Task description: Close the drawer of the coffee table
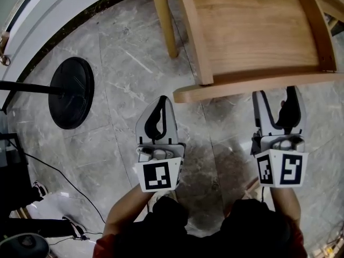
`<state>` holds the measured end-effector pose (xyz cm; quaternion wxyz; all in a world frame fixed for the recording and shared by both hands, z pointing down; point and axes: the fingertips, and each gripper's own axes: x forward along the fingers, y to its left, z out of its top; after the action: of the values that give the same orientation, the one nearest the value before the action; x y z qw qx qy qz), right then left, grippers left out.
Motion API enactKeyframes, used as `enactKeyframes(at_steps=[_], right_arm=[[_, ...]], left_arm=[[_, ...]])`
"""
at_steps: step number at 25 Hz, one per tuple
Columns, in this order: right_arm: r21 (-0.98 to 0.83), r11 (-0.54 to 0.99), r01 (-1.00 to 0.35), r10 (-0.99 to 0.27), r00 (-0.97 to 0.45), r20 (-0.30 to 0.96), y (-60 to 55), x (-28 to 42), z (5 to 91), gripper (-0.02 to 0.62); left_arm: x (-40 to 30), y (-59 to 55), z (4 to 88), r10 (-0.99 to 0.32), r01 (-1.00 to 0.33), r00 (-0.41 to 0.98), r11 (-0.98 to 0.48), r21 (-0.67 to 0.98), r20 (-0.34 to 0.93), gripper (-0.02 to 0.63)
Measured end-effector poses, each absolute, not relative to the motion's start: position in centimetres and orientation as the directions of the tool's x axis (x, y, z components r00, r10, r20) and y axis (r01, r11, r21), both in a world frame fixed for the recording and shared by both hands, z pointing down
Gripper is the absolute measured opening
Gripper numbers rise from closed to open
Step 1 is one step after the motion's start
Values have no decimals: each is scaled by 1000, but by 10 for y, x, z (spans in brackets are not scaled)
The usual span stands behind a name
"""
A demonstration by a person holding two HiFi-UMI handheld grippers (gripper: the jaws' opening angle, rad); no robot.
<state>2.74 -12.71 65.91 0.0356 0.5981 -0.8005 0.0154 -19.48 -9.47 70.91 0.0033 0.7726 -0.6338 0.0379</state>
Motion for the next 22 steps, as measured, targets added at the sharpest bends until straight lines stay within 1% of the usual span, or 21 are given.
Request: enactKeyframes(at_steps=[14,22], right_arm=[[36,289,-957,-956,-287,53,-150,25,640,322],[42,289,-956,-955,-285,83,-179,18,629,322]], left_arm=[[-189,-96,704,-977,-976,210,-212,-50,37,8],[-187,-101,703,-974,-973,221,-223,-58,42,8]])
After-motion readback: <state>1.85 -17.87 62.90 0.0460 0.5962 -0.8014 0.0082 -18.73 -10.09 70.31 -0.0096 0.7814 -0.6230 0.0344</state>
